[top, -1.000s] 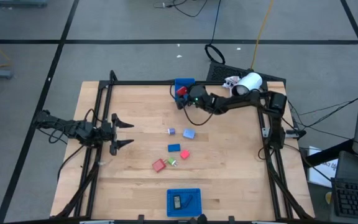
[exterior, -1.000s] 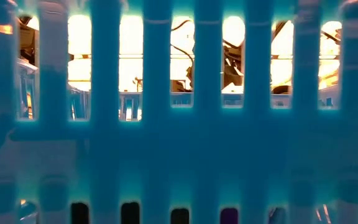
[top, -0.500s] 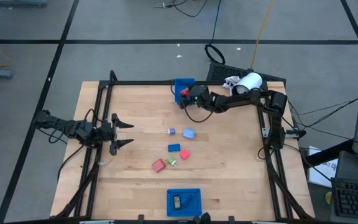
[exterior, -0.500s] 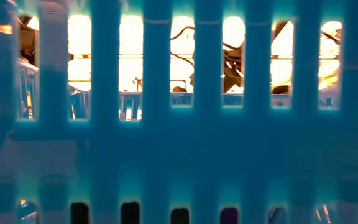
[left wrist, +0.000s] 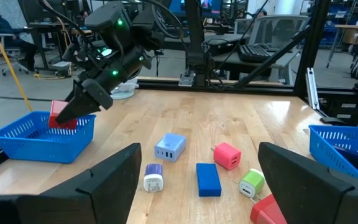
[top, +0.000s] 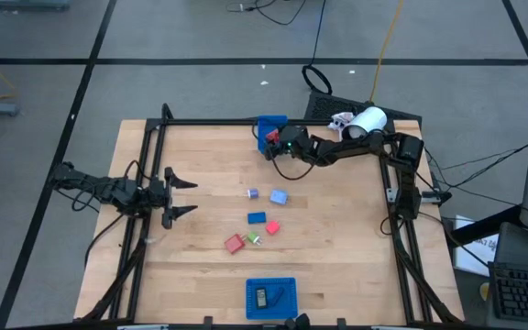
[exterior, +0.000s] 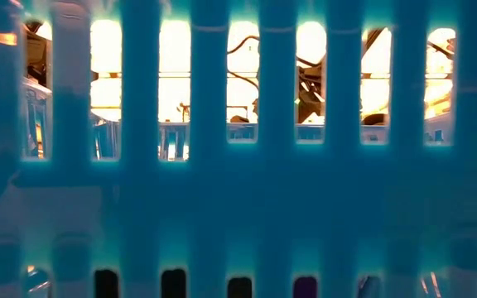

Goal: Pick & Place Office items
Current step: Put the right red charger adapter into the top blue bin, then put the blue charger adapter into the top blue bin

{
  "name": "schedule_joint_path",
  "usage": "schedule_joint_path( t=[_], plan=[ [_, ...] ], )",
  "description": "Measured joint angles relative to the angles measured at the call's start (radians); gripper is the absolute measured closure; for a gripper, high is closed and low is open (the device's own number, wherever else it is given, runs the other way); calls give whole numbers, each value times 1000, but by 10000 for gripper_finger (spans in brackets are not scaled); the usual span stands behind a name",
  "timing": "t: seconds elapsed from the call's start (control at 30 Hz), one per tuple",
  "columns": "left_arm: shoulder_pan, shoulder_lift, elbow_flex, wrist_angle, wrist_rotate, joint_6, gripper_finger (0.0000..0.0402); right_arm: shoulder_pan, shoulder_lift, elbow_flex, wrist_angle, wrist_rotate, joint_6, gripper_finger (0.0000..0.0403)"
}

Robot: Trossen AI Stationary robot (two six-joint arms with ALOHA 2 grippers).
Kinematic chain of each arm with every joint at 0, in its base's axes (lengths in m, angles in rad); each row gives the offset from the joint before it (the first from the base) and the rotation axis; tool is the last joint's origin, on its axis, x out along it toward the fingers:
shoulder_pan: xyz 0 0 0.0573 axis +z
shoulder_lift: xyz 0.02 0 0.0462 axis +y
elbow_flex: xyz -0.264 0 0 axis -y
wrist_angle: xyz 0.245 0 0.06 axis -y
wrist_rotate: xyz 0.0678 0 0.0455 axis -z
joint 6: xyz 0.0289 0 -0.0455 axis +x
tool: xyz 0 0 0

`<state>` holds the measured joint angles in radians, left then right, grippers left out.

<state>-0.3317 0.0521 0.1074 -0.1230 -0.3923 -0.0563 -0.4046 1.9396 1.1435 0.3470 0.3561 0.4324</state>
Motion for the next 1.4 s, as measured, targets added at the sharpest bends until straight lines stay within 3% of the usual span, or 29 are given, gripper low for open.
schedule_joint_path(
  t=[0.57,0.97,1.4],
  plan=[
    [0,0,0,0,0,0,99,0,0,-1,19,5,0,105],
    [0,0,0,0,0,0,76,-1,0,-1,30,-49,32,104],
    [0,0,0,0,0,0,92,-2,-1,-1,34,-70,23,65]
  ],
)
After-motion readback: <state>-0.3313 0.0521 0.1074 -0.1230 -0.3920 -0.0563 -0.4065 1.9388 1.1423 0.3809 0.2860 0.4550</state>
